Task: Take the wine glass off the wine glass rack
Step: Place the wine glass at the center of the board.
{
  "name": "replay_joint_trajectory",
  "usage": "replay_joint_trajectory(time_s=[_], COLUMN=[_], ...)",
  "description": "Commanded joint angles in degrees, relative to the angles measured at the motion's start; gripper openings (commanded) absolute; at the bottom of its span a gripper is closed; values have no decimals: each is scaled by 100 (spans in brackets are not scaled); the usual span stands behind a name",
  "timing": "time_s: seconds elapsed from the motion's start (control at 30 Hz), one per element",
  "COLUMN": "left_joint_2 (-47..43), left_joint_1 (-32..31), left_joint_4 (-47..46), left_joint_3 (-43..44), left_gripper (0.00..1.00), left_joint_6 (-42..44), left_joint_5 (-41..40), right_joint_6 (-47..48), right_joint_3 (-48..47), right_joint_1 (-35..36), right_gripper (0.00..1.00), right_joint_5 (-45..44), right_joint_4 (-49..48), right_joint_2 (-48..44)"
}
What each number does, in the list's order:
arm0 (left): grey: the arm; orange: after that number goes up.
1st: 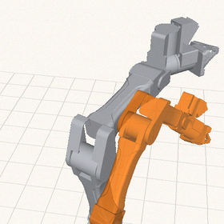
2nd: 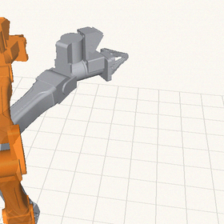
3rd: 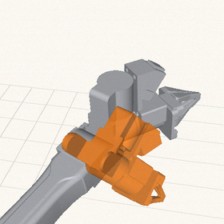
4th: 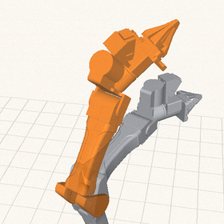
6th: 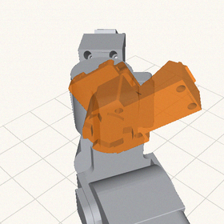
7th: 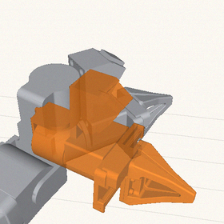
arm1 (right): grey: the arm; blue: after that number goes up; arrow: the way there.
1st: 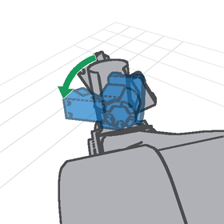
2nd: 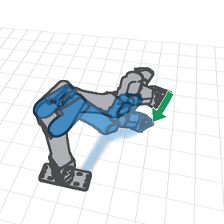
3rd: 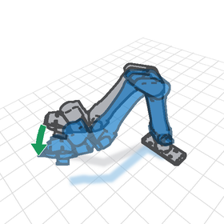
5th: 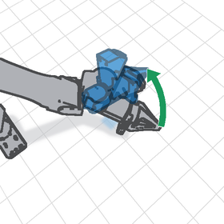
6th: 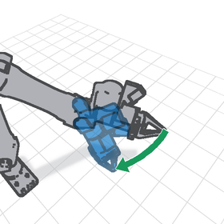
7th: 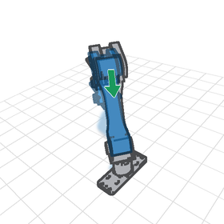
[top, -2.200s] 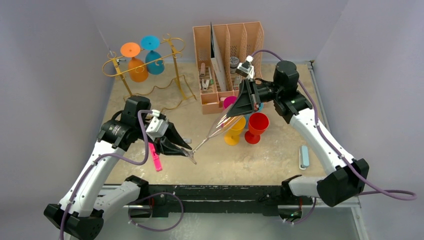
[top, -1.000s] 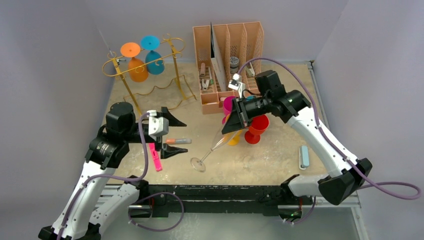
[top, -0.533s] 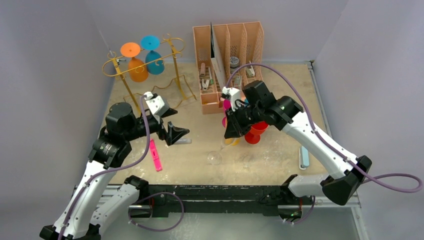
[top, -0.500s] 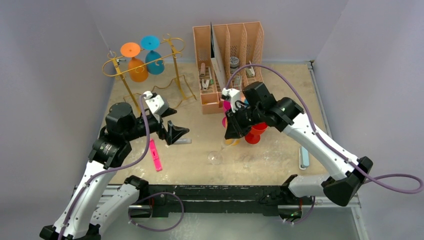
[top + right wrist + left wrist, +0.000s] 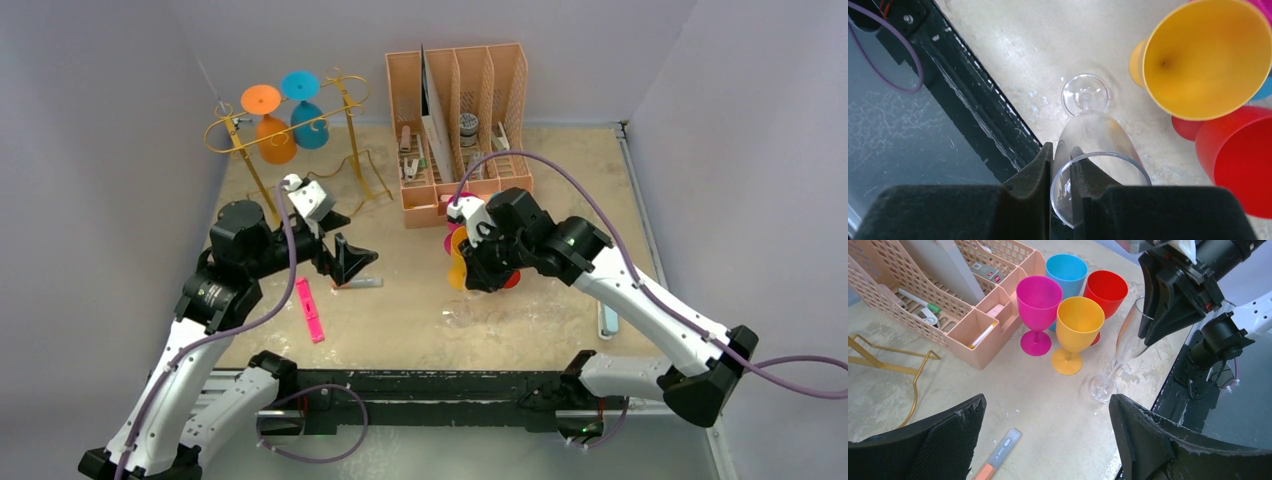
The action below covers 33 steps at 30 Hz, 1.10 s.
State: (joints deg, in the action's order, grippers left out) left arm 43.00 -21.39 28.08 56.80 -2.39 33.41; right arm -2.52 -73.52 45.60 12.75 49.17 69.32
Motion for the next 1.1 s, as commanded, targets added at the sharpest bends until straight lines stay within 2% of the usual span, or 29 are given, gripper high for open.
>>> replay_joint_trajectory(time_s=[0.0, 0.1, 0.27, 0.47, 0.6, 0.77, 0.97, 1.07], left_joint_2=[242, 378, 297, 340, 463, 516, 509, 610], left_joint_1=[29, 29, 30, 29, 29, 29, 30, 31], left_joint_4=[79, 183, 68, -93, -46, 119, 422, 712], left_joint_3=[370, 513, 453, 372, 473, 590, 683, 866], left_gripper=[91, 91, 91, 91, 91, 91, 92, 92], left_joint_6=[-10, 12, 0, -82, -95, -78, 1, -3], left_joint_5=[-12, -68, -144, -106, -106, -133, -156, -177], right_joint_6=[-43, -293, -618, -426, -687, -1029, -1261, -1254], right_joint_3=[372, 625, 757, 798, 763, 864, 949, 918], right_joint_1=[19, 19, 19, 14, 3, -266, -1276, -1412], right_gripper=[0, 0, 0, 0, 0, 0, 0, 0], right_joint_5=[-222, -341, -1493, -2413, -3015, -2934, -2402, -2440], right_joint_4=[-120, -82, 25, 470, 852, 835, 685, 504], right_joint_2=[-530, -751, -1008, -1232, -1186, -1232, -1246, -1189])
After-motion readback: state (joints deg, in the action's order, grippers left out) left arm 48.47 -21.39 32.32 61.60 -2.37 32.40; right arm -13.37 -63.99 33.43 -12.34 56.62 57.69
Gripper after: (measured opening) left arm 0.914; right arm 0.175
